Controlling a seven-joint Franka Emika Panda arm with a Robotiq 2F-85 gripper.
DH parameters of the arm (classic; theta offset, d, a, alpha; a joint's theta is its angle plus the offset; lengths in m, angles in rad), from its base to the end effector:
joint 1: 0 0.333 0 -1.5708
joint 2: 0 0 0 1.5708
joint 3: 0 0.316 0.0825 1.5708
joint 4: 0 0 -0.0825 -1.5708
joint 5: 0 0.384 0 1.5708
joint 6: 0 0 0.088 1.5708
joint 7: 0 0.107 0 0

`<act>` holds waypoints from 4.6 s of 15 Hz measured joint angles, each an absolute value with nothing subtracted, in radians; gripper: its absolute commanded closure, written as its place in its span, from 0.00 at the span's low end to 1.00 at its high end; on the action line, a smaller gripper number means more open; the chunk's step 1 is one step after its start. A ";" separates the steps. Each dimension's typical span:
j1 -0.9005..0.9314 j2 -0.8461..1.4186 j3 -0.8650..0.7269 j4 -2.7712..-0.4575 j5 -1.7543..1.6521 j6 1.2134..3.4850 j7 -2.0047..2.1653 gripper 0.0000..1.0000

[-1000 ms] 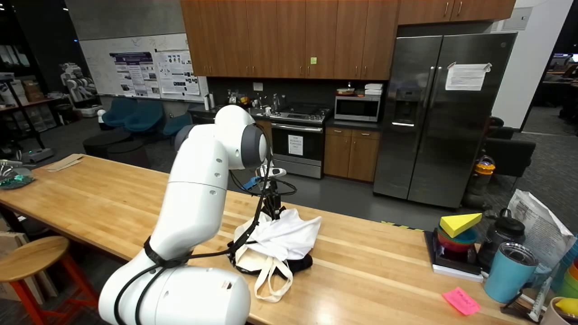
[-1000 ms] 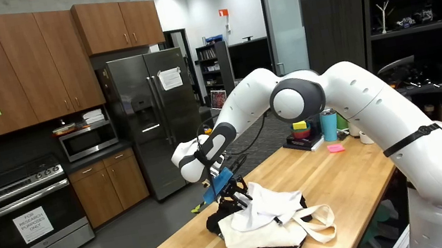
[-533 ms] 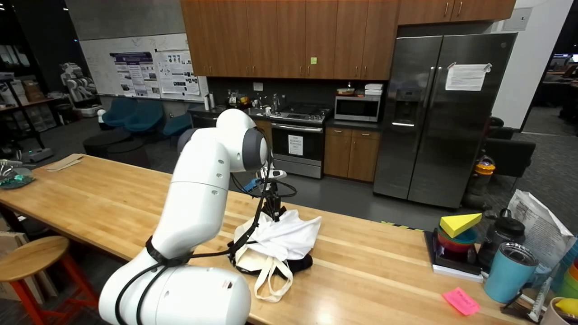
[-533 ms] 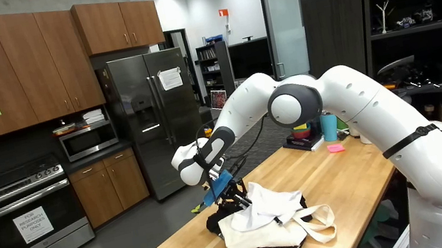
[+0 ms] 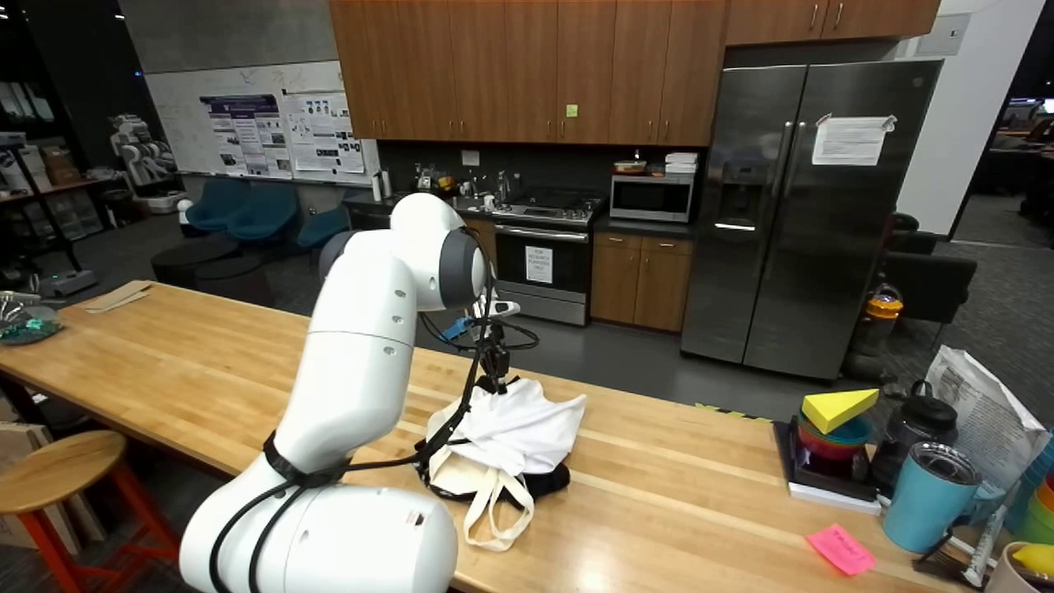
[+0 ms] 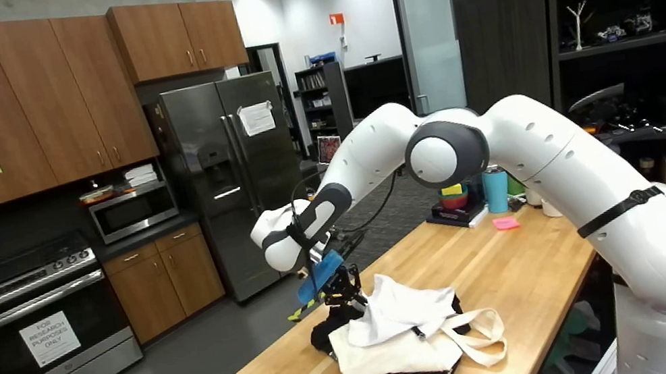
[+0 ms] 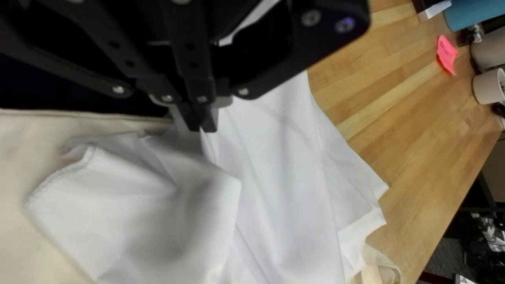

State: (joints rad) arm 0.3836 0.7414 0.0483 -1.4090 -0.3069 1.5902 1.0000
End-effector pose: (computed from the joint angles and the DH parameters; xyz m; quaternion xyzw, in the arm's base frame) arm 0.6156 0.2430 0.2352 0.9264 -0.2252 -0.1214 0.2764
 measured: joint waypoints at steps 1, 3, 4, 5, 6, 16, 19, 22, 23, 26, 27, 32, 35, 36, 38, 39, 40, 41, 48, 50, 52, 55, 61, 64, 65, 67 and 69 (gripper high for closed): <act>0.386 0.729 0.050 -1.411 -0.307 1.605 1.000 1.00; 0.390 0.698 0.060 -1.420 -0.306 1.650 0.997 1.00; 0.392 0.681 0.065 -1.430 -0.306 1.676 0.994 1.00; 0.394 0.662 0.072 -1.443 -0.306 1.704 0.992 1.00; 0.397 0.640 0.078 -1.461 -0.306 1.735 0.990 1.00; 0.448 0.363 0.142 -1.669 -0.322 1.849 0.985 1.00; 0.457 0.284 0.166 -1.714 -0.359 1.842 0.991 1.00; 0.457 0.214 0.195 -1.751 -0.390 1.835 0.989 0.98; 0.455 0.192 0.200 -1.764 -0.391 1.834 0.988 0.98; 0.450 0.152 0.205 -1.792 -0.391 1.833 0.986 0.98; 0.448 0.149 0.205 -1.796 -0.391 1.833 0.986 0.98; 0.444 0.153 0.220 -1.800 -0.400 1.843 0.991 1.00; 0.461 0.153 0.265 -1.791 -0.486 1.853 0.997 1.00; 0.475 0.153 0.285 -1.783 -0.526 1.851 1.002 1.00; 0.514 0.157 0.326 -1.755 -0.609 1.837 1.009 1.00; 0.536 0.161 0.346 -1.735 -0.649 1.825 1.009 1.00; 0.558 0.168 0.366 -1.713 -0.687 1.812 1.010 1.00; 0.580 0.176 0.382 -1.690 -0.720 1.798 1.010 1.00; 0.723 0.283 0.411 -1.540 -0.873 1.769 0.968 1.00; 0.750 0.312 0.409 -1.508 -0.900 1.787 0.926 1.00; 0.782 0.340 0.402 -1.472 -0.931 1.788 0.893 1.00; 0.812 0.385 0.383 -1.402 -0.933 1.788 0.818 1.00; 0.833 0.454 0.331 -1.305 -0.934 1.771 0.673 0.98; 0.841 0.457 0.327 -1.301 -0.932 1.768 0.672 1.00; 0.844 0.458 0.318 -1.302 -0.921 1.773 0.672 1.00; 0.835 0.470 0.296 -1.297 -0.874 1.807 0.654 1.00; 0.809 0.507 0.271 -1.270 -0.804 1.866 0.600 1.00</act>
